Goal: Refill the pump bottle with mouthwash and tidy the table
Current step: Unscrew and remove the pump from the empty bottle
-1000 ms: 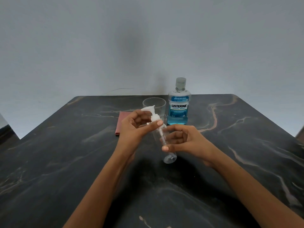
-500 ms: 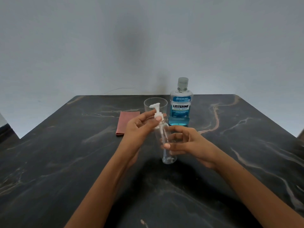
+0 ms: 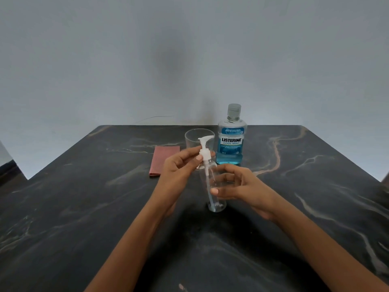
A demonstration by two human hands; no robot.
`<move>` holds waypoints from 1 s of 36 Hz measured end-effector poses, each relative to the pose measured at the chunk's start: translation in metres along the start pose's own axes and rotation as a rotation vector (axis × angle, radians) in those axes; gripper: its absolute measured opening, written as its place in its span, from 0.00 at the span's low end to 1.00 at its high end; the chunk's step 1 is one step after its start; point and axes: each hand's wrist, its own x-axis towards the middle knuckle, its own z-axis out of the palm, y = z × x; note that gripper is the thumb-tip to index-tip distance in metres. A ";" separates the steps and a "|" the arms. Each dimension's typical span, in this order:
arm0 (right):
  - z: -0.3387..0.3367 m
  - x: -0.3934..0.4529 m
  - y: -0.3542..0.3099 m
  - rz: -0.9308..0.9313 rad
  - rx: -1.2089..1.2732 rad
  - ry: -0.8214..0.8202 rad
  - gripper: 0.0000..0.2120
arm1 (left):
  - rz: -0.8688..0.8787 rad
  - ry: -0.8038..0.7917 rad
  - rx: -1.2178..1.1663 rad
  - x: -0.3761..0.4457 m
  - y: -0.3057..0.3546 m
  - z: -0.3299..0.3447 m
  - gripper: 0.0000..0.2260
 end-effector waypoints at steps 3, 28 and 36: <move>0.000 0.001 0.000 0.001 -0.023 0.019 0.21 | 0.033 0.037 -0.005 0.000 -0.002 0.001 0.10; -0.005 0.003 0.000 0.000 -0.069 0.049 0.23 | 0.081 0.365 -0.135 0.047 0.072 0.001 0.16; -0.007 0.004 0.003 -0.009 -0.060 0.050 0.23 | 0.052 0.354 -0.129 0.045 0.077 -0.018 0.10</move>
